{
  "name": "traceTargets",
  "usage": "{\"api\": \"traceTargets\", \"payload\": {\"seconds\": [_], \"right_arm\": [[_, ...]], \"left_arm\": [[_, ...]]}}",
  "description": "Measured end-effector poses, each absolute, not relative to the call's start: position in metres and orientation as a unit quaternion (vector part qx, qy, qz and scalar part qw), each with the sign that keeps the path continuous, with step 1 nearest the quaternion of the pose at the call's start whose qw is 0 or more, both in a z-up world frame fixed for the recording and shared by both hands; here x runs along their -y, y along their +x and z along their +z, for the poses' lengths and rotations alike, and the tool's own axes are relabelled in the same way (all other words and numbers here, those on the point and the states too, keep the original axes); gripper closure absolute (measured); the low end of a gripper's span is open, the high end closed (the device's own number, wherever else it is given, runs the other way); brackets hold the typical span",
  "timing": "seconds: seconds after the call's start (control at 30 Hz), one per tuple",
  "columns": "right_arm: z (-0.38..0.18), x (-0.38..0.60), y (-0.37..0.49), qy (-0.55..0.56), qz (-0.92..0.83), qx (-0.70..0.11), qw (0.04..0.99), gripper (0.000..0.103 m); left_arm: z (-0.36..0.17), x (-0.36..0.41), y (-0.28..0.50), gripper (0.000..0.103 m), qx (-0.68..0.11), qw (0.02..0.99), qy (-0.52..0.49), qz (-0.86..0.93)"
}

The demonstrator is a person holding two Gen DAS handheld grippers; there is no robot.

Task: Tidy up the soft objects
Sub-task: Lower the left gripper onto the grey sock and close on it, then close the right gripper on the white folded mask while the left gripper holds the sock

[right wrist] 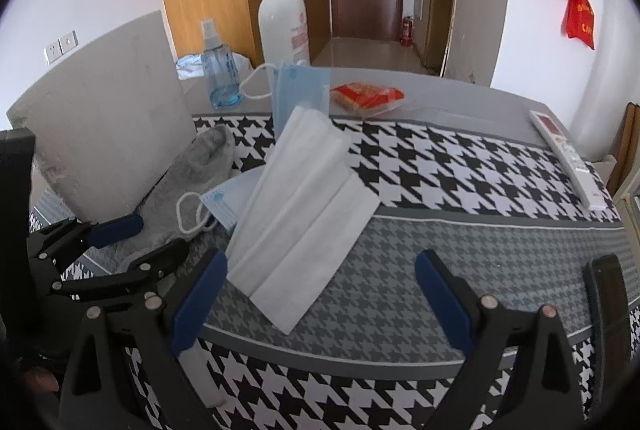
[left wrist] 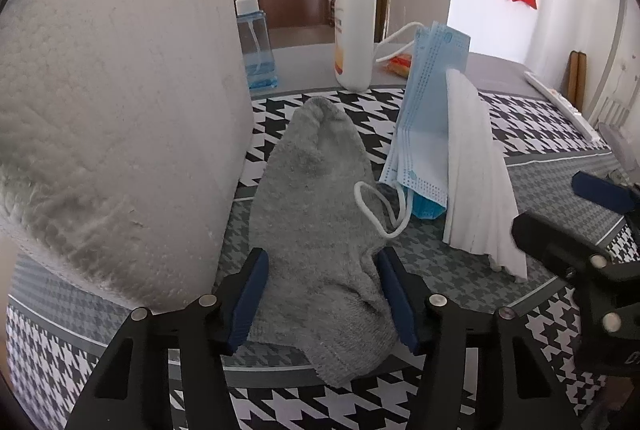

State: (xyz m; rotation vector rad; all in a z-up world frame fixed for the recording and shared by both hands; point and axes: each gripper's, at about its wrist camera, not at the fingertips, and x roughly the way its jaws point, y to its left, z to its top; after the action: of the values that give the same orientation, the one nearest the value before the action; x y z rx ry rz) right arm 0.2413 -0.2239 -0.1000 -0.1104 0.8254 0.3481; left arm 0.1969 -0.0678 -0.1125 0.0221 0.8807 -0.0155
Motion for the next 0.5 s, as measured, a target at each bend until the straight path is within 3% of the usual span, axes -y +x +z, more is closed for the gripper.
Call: {"api": "traceTargets", "payload": {"seconds": [0.47, 0.5], "right_arm": [[-0.107, 0.217, 0.251, -0.054, 0.181, -0.418, 0.889, 0.006], [-0.107, 0.216, 0.253, -0.054, 0.182, -0.417, 0.889, 0.006]], "left_arm": [[-0.111, 0.065, 0.197, 0.068, -0.422, 0.906, -0.005, -0.019], [-0.111, 0.065, 0.197, 0.074, -0.421, 0.907, -0.009, -0.023]]}}
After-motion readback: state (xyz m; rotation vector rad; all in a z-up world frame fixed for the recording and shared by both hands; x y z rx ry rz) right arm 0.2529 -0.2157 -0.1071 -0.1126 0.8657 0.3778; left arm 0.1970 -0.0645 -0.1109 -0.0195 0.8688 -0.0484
